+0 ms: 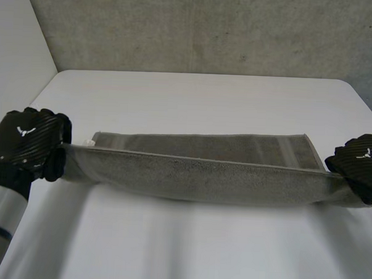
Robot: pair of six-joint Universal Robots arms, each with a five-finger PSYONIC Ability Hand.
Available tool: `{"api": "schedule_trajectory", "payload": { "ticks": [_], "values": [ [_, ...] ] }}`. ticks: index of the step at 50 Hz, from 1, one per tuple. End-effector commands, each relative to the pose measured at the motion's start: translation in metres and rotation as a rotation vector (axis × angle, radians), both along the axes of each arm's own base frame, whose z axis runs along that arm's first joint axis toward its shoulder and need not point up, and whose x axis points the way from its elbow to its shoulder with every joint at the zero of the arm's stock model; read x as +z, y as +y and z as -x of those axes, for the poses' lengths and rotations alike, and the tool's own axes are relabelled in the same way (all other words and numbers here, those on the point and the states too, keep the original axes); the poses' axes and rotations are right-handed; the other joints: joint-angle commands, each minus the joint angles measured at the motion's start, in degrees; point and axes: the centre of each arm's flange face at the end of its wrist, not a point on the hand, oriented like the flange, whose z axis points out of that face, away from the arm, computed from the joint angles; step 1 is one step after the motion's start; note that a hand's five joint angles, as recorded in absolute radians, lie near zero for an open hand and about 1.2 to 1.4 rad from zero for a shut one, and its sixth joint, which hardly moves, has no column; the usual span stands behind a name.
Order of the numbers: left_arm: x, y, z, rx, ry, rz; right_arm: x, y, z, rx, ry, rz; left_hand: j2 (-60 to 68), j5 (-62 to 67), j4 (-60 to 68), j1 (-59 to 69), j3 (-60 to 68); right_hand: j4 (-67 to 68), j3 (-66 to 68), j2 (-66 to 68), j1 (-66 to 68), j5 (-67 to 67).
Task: Fold the towel.
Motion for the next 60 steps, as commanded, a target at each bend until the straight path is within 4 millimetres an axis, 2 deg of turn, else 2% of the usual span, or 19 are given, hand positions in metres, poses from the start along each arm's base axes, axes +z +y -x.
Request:
{"api": "schedule_trajectory", "payload": {
  "ticks": [1, 5, 7, 12, 16, 29, 32, 38, 39, 40, 41, 42, 43, 48, 51, 53, 55, 58, 60],
  "values": [
    [-0.016, -0.034, 0.014, -0.033, -0.04, -0.05, -0.019, -0.028, -0.023, 0.073, -0.031, -0.057, -6.3, -15.3, -6.5, -3.5, -8.6, 3.1, 3.4, 3.5, 3.4, 2.5],
    [-0.028, -0.058, 0.023, -0.041, -0.066, -0.076, -0.032, -0.051, -0.044, 0.094, -0.035, -0.088, -6.3, -15.3, -6.5, -3.5, -8.6, 3.1, 3.4, 3.5, 3.4, 2.5],
    [-0.043, -0.081, 0.039, -0.054, -0.089, -0.104, -0.037, -0.061, -0.049, 0.087, -0.03, -0.091, -6.3, -15.3, -6.5, -3.5, -8.6, 3.1, 3.4, 3.5, 3.4, 2.5],
    [-0.055, -0.102, 0.05, -0.047, -0.097, -0.114, -0.055, -0.09, -0.062, 0.101, -0.019, -0.072, -6.3, -15.3, -6.5, -3.5, -8.6, 3.1, 3.4, 3.5, 3.4, 2.5],
    [-0.073, -0.142, 0.06, 0.002, -0.1, -0.113, -0.071, -0.118, -0.08, 0.13, -0.016, -0.01, -6.3, -15.3, -6.5, -3.5, -8.6, 3.1, 3.4, 3.5, 3.4, 2.5],
    [-0.086, -0.205, 0.084, 0.046, -0.074, -0.031, -0.083, -0.184, -0.103, 0.063, -0.105, 0.297, -6.3, -15.3, -6.5, -3.5, -8.6, 3.1, 3.4, 3.5, 3.4, 2.5],
    [-0.091, -0.214, 0.087, 0.052, -0.075, -0.034, -0.089, -0.19, -0.105, 0.059, -0.11, 0.311, -6.3, -15.3, -6.5, -3.5, -8.6, 3.1, 3.4, 3.5, 3.4, 2.5],
    [-0.105, -0.217, 0.091, 0.044, -0.086, -0.062, -0.107, -0.193, -0.107, 0.059, -0.106, 0.29, -6.3, -15.3, -6.5, -3.5, -8.6, 3.1, 3.4, 3.5, 3.4, 2.5],
    [-0.108, -0.216, 0.092, 0.037, -0.088, -0.068, -0.107, -0.193, -0.107, 0.059, -0.106, 0.29, -17.5, -26.4, -17.6, -14.6, -19.7, 3.1, 3.4, 3.5, 3.4, 2.5],
    [-0.108, -0.216, 0.092, 0.037, -0.088, -0.068, -0.11, -0.193, -0.107, 0.053, -0.103, 0.286, -17.6, -26.5, -17.7, -14.7, -19.9, -33.8, -33.5, -33.4, -33.5, -34.4],
    [-0.11, -0.214, 0.094, 0.032, -0.093, -0.074, -0.113, -0.194, -0.107, 0.037, -0.096, 0.281, -56.0, -65.0, -56.2, -53.2, -58.3, -66.9, -66.6, -66.5, -66.6, -67.5],
    [-0.11, -0.214, 0.094, 0.032, -0.093, -0.075, -0.113, -0.194, -0.107, 0.037, -0.095, 0.281, -56.4, -65.4, -56.6, -53.6, -58.7, -66.9, -66.6, -66.5, -66.6, -67.5],
    [-0.112, -0.211, 0.096, 0.031, -0.094, -0.08, -0.114, -0.195, -0.105, 0.017, -0.088, 0.283, -76.3, -85.3, -76.5, -73.5, -78.6, -66.9, -66.6, -66.5, -66.6, -67.5],
    [-0.109, -0.201, 0.105, 0.007, -0.098, -0.091, -0.112, -0.192, -0.106, -0.037, -0.074, 0.289, -76.1, -85.1, -76.3, -73.3, -78.4, -66.9, -66.6, -66.5, -66.6, -67.5],
    [-0.096, -0.195, 0.102, 0.03, -0.1, -0.096, -0.112, -0.184, -0.109, -0.051, -0.078, 0.268, -76.1, -85.1, -76.3, -73.3, -78.4, -66.9, -66.6, -66.5, -66.6, -67.5],
    [-0.084, -0.192, 0.098, 0.054, -0.092, -0.09, -0.101, -0.177, -0.111, -0.051, -0.096, 0.267, -76.1, -85.1, -76.3, -73.3, -78.4, -66.9, -66.6, -66.5, -66.6, -67.5],
    [-0.066, -0.18, 0.09, 0.079, -0.085, -0.086, -0.073, -0.161, -0.106, -0.068, -0.146, 0.262, -76.1, -85.1, -76.3, -73.3, -78.4, -66.9, -66.6, -66.5, -66.6, -67.5],
    [-0.049, -0.163, 0.081, 0.081, -0.081, -0.081, -0.065, -0.152, -0.102, -0.08, -0.171, 0.244, -76.1, -85.1, -76.3, -73.3, -78.4, -66.9, -66.6, -66.5, -66.6, -67.5],
    [-0.044, -0.154, 0.077, 0.081, -0.08, -0.081, -0.057, -0.133, -0.097, -0.098, -0.212, 0.196, -76.1, -85.1, -76.3, -73.3, -78.4, -66.9, -66.6, -66.5, -66.6, -67.5]
  ]
}}
